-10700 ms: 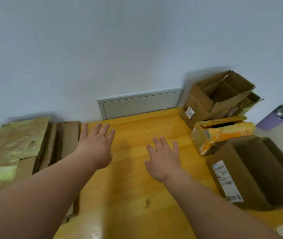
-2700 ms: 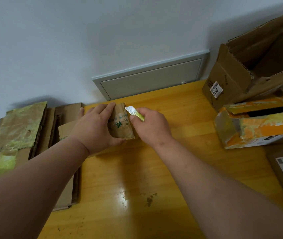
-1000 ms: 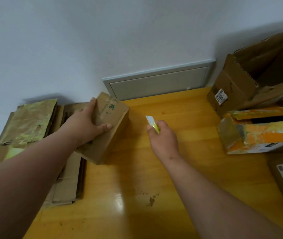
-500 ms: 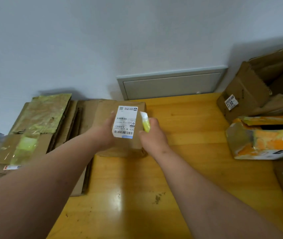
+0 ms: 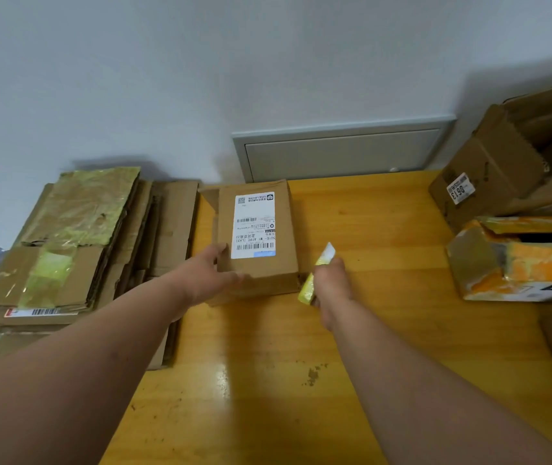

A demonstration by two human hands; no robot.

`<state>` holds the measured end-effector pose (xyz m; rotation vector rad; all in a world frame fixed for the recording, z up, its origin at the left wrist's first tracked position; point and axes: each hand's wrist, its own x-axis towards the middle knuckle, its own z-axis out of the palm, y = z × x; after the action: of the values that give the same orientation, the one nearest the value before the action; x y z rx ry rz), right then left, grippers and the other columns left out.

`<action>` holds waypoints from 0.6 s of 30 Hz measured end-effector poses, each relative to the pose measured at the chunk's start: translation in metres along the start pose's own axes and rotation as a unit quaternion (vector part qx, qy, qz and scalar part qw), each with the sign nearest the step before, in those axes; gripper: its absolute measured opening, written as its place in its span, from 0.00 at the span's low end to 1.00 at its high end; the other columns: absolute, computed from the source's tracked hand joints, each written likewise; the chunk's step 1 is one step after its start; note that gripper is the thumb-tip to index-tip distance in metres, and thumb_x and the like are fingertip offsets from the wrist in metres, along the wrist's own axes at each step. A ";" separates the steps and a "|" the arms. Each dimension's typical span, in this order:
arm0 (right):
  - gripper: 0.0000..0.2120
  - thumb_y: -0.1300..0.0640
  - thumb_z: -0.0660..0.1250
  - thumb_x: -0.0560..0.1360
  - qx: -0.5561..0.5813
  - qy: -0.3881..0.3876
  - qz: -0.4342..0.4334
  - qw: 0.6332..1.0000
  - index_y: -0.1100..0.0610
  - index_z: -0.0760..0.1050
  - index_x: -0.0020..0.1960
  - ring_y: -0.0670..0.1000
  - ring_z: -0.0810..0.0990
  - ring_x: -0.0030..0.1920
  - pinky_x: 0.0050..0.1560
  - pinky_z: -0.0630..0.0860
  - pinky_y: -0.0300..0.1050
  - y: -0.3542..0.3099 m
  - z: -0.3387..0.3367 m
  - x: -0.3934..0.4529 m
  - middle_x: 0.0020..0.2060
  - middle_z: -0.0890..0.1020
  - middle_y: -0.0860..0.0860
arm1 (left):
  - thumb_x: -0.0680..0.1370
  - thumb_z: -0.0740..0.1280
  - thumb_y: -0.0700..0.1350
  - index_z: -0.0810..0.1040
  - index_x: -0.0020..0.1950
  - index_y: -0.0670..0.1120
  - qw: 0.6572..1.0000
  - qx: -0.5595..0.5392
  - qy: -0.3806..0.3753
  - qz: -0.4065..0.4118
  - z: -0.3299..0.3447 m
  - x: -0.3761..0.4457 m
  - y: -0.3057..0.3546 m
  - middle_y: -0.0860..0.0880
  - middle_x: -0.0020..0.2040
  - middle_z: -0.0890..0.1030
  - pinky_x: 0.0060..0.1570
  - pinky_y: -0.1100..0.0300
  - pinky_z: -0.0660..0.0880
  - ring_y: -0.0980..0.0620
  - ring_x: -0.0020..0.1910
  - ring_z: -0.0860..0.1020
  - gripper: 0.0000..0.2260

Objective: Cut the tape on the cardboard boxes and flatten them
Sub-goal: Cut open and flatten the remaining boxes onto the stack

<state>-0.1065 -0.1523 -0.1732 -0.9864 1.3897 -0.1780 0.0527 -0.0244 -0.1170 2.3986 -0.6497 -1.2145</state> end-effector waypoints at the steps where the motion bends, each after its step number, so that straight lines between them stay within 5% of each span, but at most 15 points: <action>1: 0.16 0.62 0.52 0.80 0.041 0.008 0.009 0.999 0.54 0.66 0.66 0.58 0.78 0.55 0.53 0.75 0.52 -0.001 -0.006 0.001 0.55 0.77 0.57 | 0.77 0.72 0.51 0.56 0.79 0.55 1.000 -0.020 -0.012 -0.001 0.001 -0.001 0.002 0.48 0.73 0.68 0.51 0.55 0.79 0.47 0.57 0.76 0.35; 5: 0.13 0.61 0.55 0.80 0.089 0.025 -0.010 0.996 0.51 0.65 0.63 0.56 0.79 0.54 0.47 0.73 0.48 -0.011 -0.026 0.000 0.50 0.83 0.53 | 0.79 0.70 0.49 0.59 0.78 0.55 0.998 -0.037 -0.044 -0.013 -0.001 -0.005 0.009 0.48 0.70 0.71 0.38 0.61 0.80 0.49 0.55 0.78 0.31; 14: 0.09 0.60 0.54 0.81 0.079 0.034 -0.155 0.984 0.53 0.67 0.60 0.53 0.81 0.46 0.46 0.74 0.49 -0.047 -0.021 -0.026 0.41 0.82 0.51 | 0.82 0.62 0.56 0.61 0.79 0.53 0.982 0.157 -0.103 -0.015 -0.010 -0.019 0.027 0.47 0.66 0.76 0.50 0.56 0.78 0.49 0.56 0.80 0.26; 18: 0.07 0.56 0.54 0.82 -0.024 -0.016 -0.243 0.970 0.51 0.67 0.58 0.51 0.80 0.46 0.43 0.73 0.48 -0.066 -0.009 -0.050 0.40 0.83 0.49 | 0.81 0.63 0.58 0.61 0.79 0.53 0.991 0.022 -0.119 -0.050 -0.015 -0.027 0.012 0.49 0.68 0.75 0.54 0.53 0.76 0.53 0.57 0.79 0.28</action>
<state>-0.0979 -0.1652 -0.0908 -1.3536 1.1044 -0.4928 0.0483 -0.0178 -0.0844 2.3669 -0.6376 -1.5608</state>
